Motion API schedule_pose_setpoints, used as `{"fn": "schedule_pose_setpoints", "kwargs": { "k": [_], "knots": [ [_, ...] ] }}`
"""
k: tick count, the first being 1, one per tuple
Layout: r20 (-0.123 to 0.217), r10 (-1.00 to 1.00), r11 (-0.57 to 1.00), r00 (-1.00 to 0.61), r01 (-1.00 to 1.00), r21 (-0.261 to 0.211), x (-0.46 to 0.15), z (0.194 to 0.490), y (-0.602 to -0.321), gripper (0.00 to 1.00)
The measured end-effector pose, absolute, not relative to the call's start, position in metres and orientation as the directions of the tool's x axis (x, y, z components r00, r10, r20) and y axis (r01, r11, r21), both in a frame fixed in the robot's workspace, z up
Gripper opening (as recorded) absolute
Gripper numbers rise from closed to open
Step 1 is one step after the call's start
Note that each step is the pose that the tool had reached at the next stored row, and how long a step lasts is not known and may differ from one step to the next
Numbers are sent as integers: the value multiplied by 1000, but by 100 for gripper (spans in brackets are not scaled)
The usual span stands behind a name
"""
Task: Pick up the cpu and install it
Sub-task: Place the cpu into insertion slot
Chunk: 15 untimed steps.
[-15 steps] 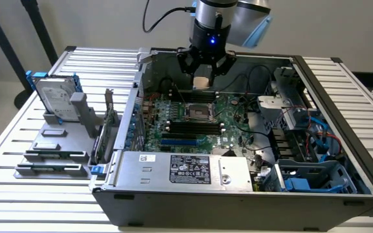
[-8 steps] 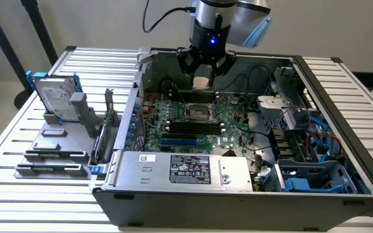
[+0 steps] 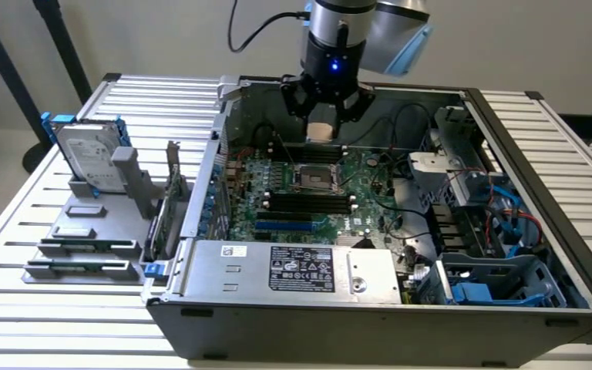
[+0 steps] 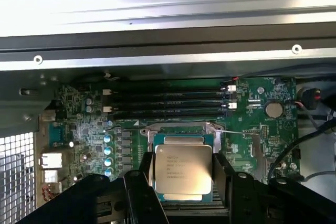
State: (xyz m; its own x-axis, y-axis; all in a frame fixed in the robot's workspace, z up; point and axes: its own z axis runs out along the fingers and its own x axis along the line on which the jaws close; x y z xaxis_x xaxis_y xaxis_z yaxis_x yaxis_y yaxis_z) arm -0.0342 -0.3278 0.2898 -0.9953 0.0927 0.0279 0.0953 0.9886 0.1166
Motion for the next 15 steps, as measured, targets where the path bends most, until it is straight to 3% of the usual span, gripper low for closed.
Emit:
{"fn": "schedule_pose_setpoints", "kwargs": {
  "k": [15],
  "knots": [
    [28, 357, 926, -934, 358, 117, -34, 286, -328, 55]
  ]
}}
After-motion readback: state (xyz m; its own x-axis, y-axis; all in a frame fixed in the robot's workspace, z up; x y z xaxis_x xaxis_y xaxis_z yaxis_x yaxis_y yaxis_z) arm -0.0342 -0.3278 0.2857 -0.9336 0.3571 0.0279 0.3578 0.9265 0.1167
